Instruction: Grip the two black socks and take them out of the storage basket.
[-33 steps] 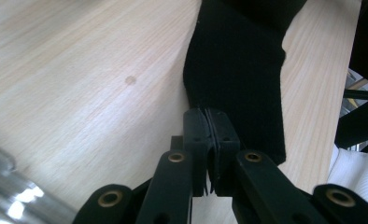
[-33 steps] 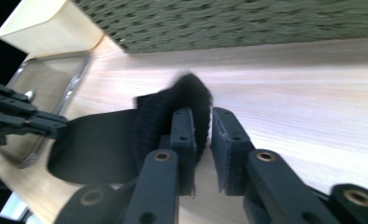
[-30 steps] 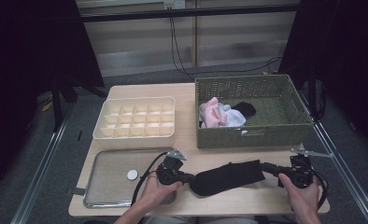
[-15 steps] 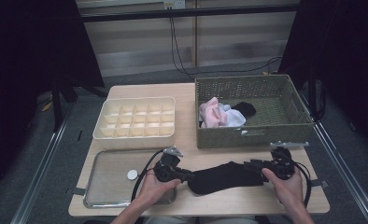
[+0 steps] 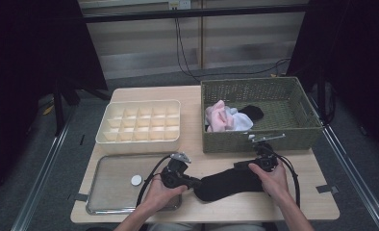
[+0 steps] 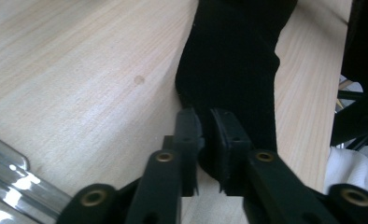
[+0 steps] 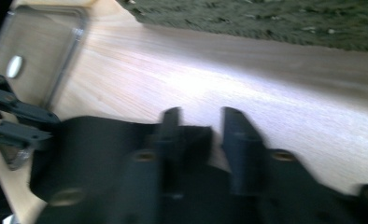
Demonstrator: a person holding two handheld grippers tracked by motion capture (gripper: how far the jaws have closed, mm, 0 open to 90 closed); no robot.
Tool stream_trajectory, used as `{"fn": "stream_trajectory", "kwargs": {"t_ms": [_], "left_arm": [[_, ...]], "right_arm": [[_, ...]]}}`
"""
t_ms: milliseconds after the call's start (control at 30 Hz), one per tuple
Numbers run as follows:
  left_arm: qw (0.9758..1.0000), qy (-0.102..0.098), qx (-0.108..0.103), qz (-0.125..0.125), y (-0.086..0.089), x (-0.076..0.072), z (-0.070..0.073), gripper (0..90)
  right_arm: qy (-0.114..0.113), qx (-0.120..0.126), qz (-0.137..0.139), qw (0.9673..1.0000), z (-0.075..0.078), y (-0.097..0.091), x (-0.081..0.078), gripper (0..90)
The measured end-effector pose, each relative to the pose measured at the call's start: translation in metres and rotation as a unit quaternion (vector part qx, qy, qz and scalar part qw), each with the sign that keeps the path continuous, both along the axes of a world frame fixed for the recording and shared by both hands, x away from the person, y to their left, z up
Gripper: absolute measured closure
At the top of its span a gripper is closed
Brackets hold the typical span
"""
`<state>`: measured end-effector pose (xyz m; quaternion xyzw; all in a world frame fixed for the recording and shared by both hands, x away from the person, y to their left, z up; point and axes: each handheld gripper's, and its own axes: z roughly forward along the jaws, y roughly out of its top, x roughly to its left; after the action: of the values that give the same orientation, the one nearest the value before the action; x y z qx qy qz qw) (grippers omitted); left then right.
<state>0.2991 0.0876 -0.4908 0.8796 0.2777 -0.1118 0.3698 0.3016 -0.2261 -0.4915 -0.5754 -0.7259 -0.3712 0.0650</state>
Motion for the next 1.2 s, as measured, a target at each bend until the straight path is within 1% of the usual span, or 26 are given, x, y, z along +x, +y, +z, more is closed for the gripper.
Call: {"fn": "stream_trajectory", "kwargs": {"t_ms": [33, 67, 100, 133, 233, 267, 333, 400, 433, 467, 500, 533, 600, 633, 700, 767, 800, 833, 867, 900, 967, 1000, 1067, 1133, 1167, 1200], "left_arm": [[1.0000, 0.001, -0.002, -0.003, 0.000, 0.000, 0.000, 85.0], [1.0000, -0.006, 0.004, -0.005, 0.001, 0.000, 0.001, 85.9], [1.0000, -0.007, 0.005, -0.002, 0.000, -0.001, 0.002, 86.4], [1.0000, -0.007, -0.003, -0.003, 0.001, -0.001, 0.003, 86.7], [0.9999, -0.016, -0.001, 0.004, 0.002, 0.000, 0.005, 87.2], [0.9999, -0.015, -0.008, 0.002, 0.004, 0.002, 0.006, 87.2], [0.9997, -0.020, -0.011, 0.003, 0.006, 0.004, 0.008, 87.4], [0.9993, -0.031, -0.013, 0.013, 0.007, 0.007, 0.013, 87.4], [0.9992, -0.033, -0.019, 0.012, 0.008, 0.009, 0.015, 87.4], [0.9989, -0.038, -0.021, 0.018, 0.009, 0.011, 0.019, 87.4], [0.9986, -0.038, -0.028, 0.022, 0.009, 0.013, 0.021, 87.4], [0.9982, -0.046, -0.028, 0.025, 0.009, 0.016, 0.024, 87.4], [0.9974, -0.057, -0.032, 0.031, 0.008, 0.020, 0.028, 87.4], [0.9969, -0.061, -0.033, 0.037, 0.007, 0.023, 0.029, 87.4], [0.9953, -0.080, -0.025, 0.049, 0.005, 0.028, 0.030, 87.4], [0.9944, -0.084, -0.022, 0.061, 0.004, 0.031, 0.028, 87.3], [0.9938, -0.089, -0.014, 0.066, 0.003, 0.031, 0.026, 87.3], [0.9932, -0.093, -0.013, 0.069, 0.003, 0.030, 0.025, 87.3], [0.9928, -0.092, -0.016, 0.074, 0.002, 0.030, 0.022, 87.3], [0.9927, -0.092, -0.014, 0.077, 0.002, 0.030, 0.020, 87.3], [0.9927, -0.089, -0.012, 0.080, 0.002, 0.030, 0.018, 87.3], [0.9926, -0.089, -0.013, 0.082, 0.002, 0.030, 0.017, 87.4], [0.9920, -0.092, -0.014, 0.085, 0.002, 0.029, 0.016, 87.4], [0.9921, -0.092, -0.013, 0.084, 0.002, 0.029, 0.017, 87.4], [0.9919, -0.096, -0.012, 0.082, 0.002, 0.028, 0.018, 87.4], [0.9914, -0.100, -0.015, 0.083, 0.002, 0.028, 0.018, 87.4]], "right_arm": [[0.003, 0.004, 0.002, 1.0000, 0.001, 0.000, 0.000, 81.5], [-0.002, 0.006, 0.002, 1.0000, 0.002, 0.000, -0.001, 84.8], [-0.007, 0.019, 0.009, 0.9998, 0.003, -0.001, -0.001, 86.6], [-0.011, 0.028, 0.010, 0.9995, 0.005, -0.001, -0.002, 87.4], [-0.023, 0.042, 0.018, 0.9987, 0.013, -0.002, -0.004, 88.2], [-0.029, 0.043, 0.020, 0.9985, 0.016, -0.002, -0.005, 88.2], [-0.046, 0.055, 0.027, 0.9971, 0.023, -0.002, -0.007, 88.2], [-0.053, 0.067, 0.028, 0.9959, 0.027, -0.002, -0.008, 88.2], [-0.055, 0.067, 0.029, 0.9958, 0.028, -0.002, -0.008, 88.2], [-0.058, 0.067, 0.030, 0.9956, 0.030, -0.002, -0.007, 88.2], [-0.062, 0.070, 0.029, 0.9952, 0.031, -0.003, -0.005, 88.1], [-0.062, 0.076, 0.026, 0.9948, 0.033, -0.004, -0.002, 88.2], [-0.073, 0.079, 0.021, 0.9940, 0.039, -0.007, 0.002, 88.1], [-0.081, 0.086, 0.021, 0.9927, 0.042, -0.007, 0.004, 88.1], [-0.099, 0.101, 0.023, 0.9896, 0.049, -0.008, 0.006, 88.2], [-0.117, 0.111, 0.032, 0.9865, 0.052, -0.007, 0.006, 88.2], [-0.121, 0.115, 0.038, 0.9853, 0.052, -0.006, 0.004, 88.2], [-0.123, 0.113, 0.048, 0.9847, 0.050, -0.004, 0.001, 88.1], [-0.125, 0.109, 0.059, 0.9845, 0.047, -0.001, -0.003, 88.1], [-0.120, 0.104, 0.072, 0.9847, 0.043, 0.002, -0.007, 88.1], [-0.104, 0.090, 0.084, 0.9869, 0.034, 0.007, -0.014, 88.1], [-0.099, 0.080, 0.091, 0.9876, 0.030, 0.008, -0.017, 88.1], [-0.092, 0.081, 0.097, 0.9877, 0.026, 0.010, -0.022, 88.1], [-0.092, 0.082, 0.098, 0.9875, 0.026, 0.010, -0.027, 88.2], [-0.092, 0.084, 0.101, 0.9870, 0.026, 0.011, -0.030, 88.1], [-0.087, 0.075, 0.106, 0.9876, 0.026, 0.012, -0.035, 88.1]]}}
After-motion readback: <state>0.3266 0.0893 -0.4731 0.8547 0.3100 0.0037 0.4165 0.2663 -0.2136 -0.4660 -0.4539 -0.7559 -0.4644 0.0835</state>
